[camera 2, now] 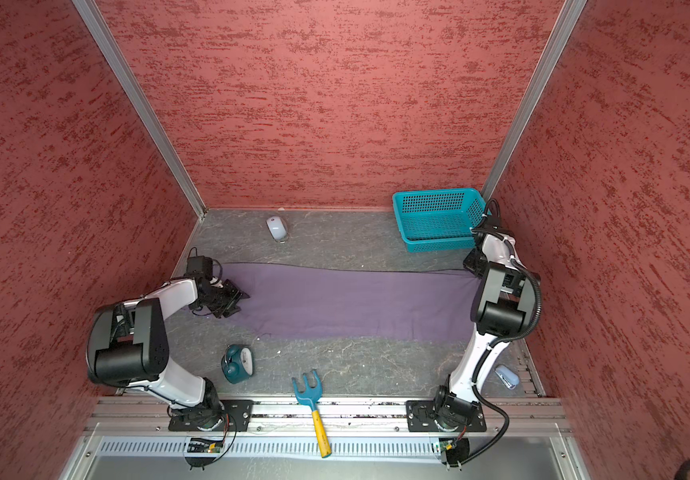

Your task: Fold and stack the trousers

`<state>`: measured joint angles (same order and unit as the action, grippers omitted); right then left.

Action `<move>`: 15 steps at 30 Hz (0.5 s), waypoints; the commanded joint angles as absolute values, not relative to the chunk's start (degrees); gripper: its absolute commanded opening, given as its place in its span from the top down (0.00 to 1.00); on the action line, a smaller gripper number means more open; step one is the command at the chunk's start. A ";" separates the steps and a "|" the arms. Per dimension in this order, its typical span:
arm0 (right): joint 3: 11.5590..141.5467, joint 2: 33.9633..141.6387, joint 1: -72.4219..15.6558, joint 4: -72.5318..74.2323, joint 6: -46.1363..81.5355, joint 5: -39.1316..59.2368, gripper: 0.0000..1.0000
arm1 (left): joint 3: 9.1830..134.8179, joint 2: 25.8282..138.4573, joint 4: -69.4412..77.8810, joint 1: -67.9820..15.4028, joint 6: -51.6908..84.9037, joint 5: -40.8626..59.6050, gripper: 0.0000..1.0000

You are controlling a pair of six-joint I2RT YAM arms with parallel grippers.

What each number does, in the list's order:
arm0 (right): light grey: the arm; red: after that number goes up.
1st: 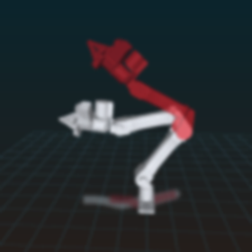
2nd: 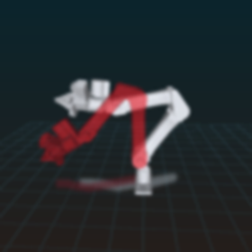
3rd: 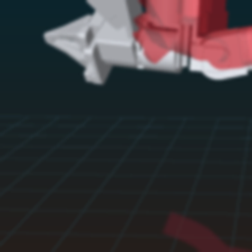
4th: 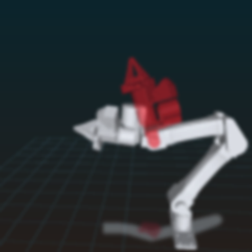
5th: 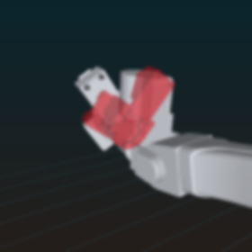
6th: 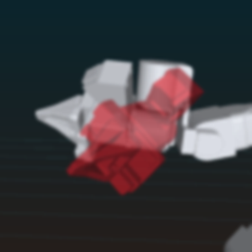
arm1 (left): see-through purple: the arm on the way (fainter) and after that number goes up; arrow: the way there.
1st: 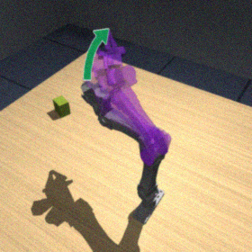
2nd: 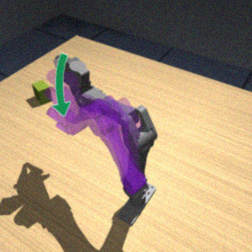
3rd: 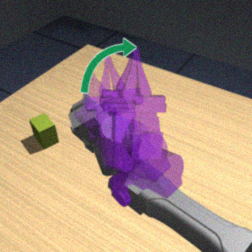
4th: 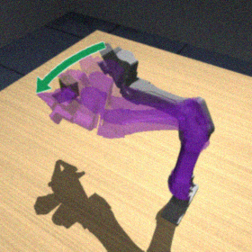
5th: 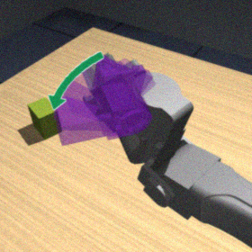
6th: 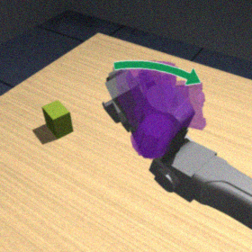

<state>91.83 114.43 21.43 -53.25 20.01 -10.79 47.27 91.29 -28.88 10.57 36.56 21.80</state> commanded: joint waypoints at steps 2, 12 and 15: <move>94.94 115.62 22.75 -53.27 19.16 -14.87 0.75 | 46.13 93.56 -29.75 10.76 35.51 18.20 0.51; 81.26 107.60 22.11 -48.22 21.76 -4.83 0.49 | 47.00 90.09 -30.88 9.23 36.47 17.69 0.51; 72.16 101.16 20.70 -47.00 22.34 -2.18 0.39 | 48.38 88.81 -31.88 7.00 36.47 16.84 0.50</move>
<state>76.73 107.70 21.89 -48.82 21.21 -6.57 47.29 90.35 -29.56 8.64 36.60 19.86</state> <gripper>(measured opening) 0.592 0.496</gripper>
